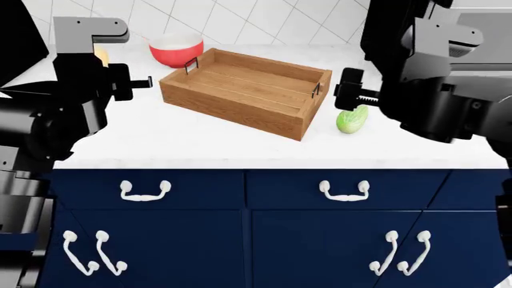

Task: Place the two vegetables and bowl onto the tray for setting up a vegetable dip station.

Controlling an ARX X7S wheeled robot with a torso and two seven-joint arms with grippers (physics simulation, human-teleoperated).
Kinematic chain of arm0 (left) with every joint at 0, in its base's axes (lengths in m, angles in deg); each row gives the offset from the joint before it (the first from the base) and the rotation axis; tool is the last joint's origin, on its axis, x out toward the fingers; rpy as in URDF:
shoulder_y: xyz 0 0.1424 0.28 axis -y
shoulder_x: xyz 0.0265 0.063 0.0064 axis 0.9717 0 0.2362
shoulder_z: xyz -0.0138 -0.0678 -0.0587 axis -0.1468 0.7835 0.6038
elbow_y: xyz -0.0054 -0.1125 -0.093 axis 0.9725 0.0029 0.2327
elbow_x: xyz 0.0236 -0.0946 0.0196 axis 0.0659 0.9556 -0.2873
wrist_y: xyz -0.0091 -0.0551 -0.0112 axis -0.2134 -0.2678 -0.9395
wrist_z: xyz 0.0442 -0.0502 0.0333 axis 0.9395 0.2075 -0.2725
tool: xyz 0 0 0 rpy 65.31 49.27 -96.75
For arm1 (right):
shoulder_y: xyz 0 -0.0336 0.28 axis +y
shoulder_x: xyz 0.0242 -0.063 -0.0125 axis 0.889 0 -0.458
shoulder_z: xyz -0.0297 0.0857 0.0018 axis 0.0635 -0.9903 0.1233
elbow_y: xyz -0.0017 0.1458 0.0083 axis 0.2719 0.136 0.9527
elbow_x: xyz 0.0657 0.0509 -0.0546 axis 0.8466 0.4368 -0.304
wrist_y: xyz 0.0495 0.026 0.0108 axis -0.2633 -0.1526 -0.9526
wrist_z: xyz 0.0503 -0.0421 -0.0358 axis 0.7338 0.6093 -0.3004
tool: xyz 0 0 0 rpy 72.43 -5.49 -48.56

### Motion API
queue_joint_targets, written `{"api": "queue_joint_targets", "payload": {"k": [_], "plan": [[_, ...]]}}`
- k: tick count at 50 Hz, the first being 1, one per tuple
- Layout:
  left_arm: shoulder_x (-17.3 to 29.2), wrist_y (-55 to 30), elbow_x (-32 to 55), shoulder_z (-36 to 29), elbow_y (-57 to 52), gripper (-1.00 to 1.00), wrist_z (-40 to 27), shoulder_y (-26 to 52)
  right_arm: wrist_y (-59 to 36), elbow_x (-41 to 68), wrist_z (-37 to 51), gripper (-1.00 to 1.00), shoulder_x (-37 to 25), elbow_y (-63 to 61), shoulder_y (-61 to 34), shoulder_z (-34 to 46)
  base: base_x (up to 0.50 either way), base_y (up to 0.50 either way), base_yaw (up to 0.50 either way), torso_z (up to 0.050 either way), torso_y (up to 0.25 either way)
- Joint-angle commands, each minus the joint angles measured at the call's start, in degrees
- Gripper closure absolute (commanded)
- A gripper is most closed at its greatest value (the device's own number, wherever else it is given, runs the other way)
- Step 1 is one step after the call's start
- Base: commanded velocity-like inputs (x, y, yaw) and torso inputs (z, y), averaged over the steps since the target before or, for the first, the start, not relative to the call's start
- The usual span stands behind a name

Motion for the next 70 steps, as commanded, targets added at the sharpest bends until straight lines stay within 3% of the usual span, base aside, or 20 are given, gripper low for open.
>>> {"api": "queue_joint_targets", "payload": {"k": [1, 70], "plan": [[-0.08, 0.56, -0.32, 0.17, 0.41, 1.0, -0.14, 0.2, 0.83, -2.19, -2.49, -1.0, 0.68, 1.97, -0.11, 1.48, 0.0, 0.0, 0.0, 0.0, 0.0], [-0.04, 1.36, 0.28, 0.39, 0.56, 1.0, -0.21, -1.04, 5.92, -14.28, -15.16, -1.0, 5.1, 13.11, -1.38, 10.98, 0.0, 0.0, 0.0, 0.0, 0.0]]}}
